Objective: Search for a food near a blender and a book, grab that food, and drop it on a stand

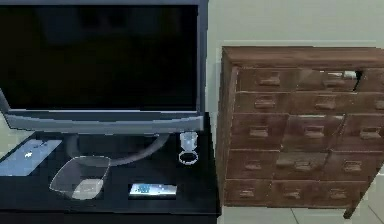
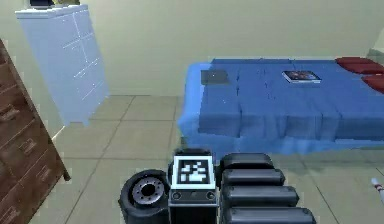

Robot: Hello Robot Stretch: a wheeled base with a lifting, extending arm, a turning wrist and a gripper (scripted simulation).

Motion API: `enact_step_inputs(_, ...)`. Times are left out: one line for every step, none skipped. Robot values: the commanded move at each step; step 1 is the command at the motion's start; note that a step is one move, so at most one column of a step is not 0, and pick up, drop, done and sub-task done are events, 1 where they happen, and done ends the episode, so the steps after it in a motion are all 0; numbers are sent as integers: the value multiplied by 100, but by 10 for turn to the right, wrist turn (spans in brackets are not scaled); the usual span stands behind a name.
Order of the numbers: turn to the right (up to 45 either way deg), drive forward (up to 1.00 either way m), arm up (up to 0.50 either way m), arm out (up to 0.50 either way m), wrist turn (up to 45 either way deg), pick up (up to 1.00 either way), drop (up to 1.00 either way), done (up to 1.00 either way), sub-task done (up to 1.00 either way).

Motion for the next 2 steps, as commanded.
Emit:
enact_step_inputs(-450, 0, 0, 0, 0, 0, 0, 0, 0)
enact_step_inputs(-90, 0, 0, 0, 0, 0, 0, 0, 0)
